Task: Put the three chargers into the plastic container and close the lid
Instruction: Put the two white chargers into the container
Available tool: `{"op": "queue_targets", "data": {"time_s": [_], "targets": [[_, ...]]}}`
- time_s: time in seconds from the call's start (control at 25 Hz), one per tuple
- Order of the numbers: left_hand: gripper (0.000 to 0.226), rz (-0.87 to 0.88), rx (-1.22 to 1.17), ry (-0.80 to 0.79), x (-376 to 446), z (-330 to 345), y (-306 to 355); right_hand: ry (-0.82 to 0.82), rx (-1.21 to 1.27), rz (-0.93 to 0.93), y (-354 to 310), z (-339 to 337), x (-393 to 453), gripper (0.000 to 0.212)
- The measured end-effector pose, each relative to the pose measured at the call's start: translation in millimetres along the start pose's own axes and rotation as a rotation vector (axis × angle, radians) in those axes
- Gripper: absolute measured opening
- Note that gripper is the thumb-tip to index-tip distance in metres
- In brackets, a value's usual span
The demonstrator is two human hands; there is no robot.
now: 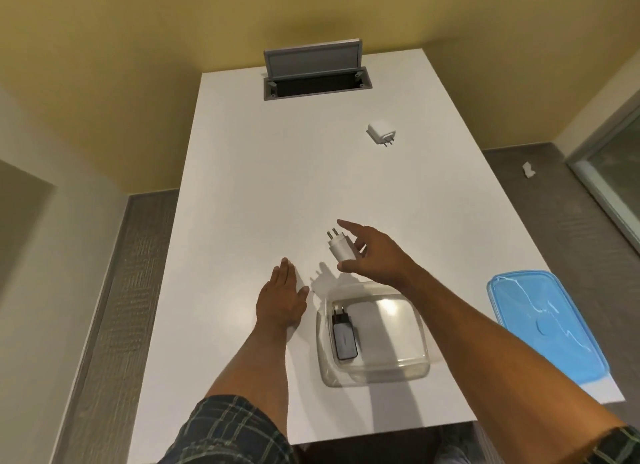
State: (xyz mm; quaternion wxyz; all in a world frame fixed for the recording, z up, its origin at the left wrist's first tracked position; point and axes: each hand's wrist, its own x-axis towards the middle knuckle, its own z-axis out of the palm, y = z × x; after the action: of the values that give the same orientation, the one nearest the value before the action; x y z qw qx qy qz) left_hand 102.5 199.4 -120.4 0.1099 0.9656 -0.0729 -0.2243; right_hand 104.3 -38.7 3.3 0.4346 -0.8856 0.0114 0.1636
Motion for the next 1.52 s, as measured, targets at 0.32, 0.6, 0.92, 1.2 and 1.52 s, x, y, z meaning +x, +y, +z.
{"op": "queue_targets", "data": {"time_s": [0.32,0.6,0.92,1.2,1.52], "targets": [[0.072,0.026,0.052,-0.179,-29,15,23,-0.258,-0.232,0.15,13,-8,-41,0.066],[0.078,-0.018,0.084,-0.241,-40,29,17,-0.295,-0.465,0.263,40,17,-61,0.065],[0.077,-0.026,0.042,-0.23,-40,33,16,-0.139,-0.484,0.347,63,61,-67,0.05],[0.076,-0.034,0.013,-0.224,-41,33,16,-0.074,-0.586,0.324,62,76,-63,0.06],[0.076,-0.034,0.023,-0.236,-41,32,18,-0.106,-0.573,0.307,66,75,-61,0.065]]}}
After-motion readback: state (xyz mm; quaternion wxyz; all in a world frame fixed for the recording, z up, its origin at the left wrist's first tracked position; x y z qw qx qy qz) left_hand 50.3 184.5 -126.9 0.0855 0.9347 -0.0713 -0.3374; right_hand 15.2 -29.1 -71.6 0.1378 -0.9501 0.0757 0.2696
